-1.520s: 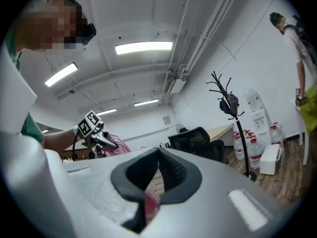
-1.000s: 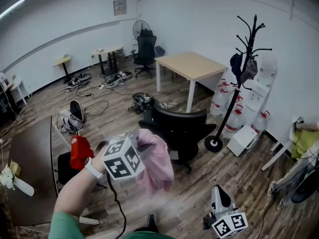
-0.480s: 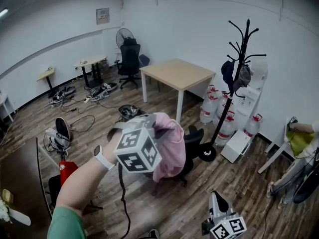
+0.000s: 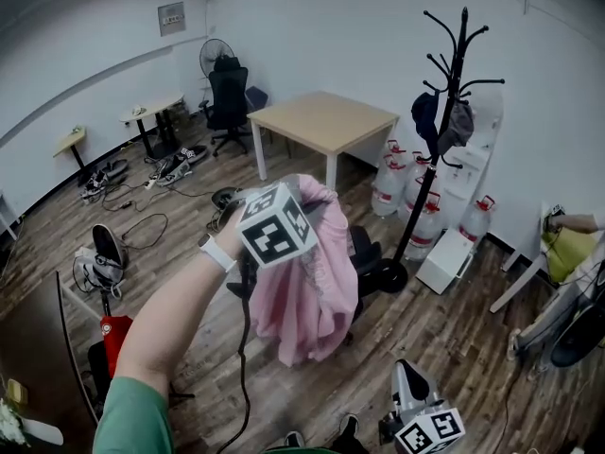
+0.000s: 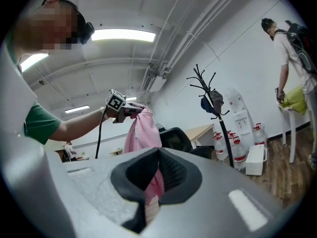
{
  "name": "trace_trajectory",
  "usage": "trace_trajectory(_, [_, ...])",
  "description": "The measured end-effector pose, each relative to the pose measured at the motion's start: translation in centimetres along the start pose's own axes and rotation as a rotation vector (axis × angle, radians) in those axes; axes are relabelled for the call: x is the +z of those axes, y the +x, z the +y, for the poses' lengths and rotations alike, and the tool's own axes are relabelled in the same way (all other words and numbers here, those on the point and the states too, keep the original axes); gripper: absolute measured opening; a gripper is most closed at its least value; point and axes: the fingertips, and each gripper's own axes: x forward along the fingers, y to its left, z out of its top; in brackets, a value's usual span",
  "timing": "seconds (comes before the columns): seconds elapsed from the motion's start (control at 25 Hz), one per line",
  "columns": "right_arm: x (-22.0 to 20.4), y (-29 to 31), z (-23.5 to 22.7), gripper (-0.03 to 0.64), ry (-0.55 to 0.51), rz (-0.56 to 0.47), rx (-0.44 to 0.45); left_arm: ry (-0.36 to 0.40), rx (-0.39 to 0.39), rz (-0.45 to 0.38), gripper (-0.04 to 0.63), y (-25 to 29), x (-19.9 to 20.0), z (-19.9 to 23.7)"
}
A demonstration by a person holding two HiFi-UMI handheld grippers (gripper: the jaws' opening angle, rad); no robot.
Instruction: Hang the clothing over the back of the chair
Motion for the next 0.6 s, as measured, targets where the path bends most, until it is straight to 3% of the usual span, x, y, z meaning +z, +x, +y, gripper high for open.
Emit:
trace_trajectory(0.32, [1.1,4.8,-4.2,0.003,0.019,0.052,0.076,-0.099,-0.144,0.199,0.026,8.8,-7.1,-1.2])
trace_trajectory(0.6, [0.1,6.7,-6.3,0.003,0.055,0.095,0.127,-0.065,-0.355,0.351,0.029,13.6,-11.9,-7.9])
